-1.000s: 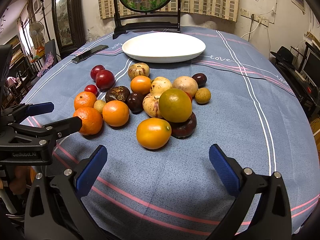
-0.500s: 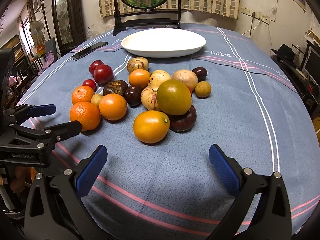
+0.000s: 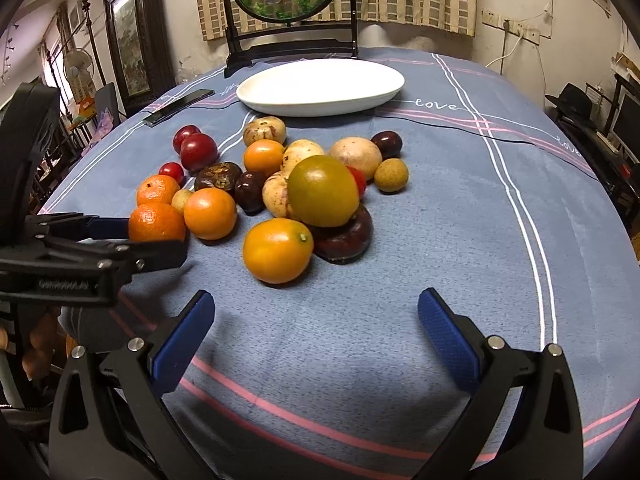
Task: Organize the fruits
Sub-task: 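Grasp the large mandarin with the left tool while the right tool grasps a yellow-orange fruit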
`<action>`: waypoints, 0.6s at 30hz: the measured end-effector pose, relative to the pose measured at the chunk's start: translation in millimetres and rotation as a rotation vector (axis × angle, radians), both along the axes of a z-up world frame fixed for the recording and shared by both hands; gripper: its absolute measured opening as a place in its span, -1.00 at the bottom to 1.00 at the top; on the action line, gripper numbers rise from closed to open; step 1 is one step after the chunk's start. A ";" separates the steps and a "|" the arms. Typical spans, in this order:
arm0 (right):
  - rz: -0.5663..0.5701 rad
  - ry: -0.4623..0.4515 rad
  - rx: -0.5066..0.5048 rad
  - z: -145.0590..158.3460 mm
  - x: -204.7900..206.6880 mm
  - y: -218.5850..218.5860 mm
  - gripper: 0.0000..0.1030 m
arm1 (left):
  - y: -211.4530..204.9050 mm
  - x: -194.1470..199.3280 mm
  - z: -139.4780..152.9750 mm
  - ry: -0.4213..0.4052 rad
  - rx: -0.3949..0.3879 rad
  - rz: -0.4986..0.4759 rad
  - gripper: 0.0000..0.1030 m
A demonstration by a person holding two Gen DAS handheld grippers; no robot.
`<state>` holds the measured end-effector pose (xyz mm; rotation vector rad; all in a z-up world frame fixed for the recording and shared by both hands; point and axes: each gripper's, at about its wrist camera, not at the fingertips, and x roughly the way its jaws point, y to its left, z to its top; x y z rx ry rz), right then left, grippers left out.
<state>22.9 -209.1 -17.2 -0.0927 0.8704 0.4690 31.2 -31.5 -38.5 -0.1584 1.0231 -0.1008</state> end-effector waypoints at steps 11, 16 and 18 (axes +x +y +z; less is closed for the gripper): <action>-0.020 -0.006 -0.011 2.6 -1.4 -9.6 0.97 | 2.0 -5.5 5.2 -0.023 -0.029 -0.035 -0.11; 0.000 0.011 -0.012 -0.7 -2.5 -5.5 0.97 | 21.2 -14.7 13.8 -0.058 -0.042 -0.004 -0.11; 0.018 0.018 0.008 -0.4 -2.8 -1.7 0.97 | 27.2 -17.1 16.4 -0.078 -0.025 0.012 -0.11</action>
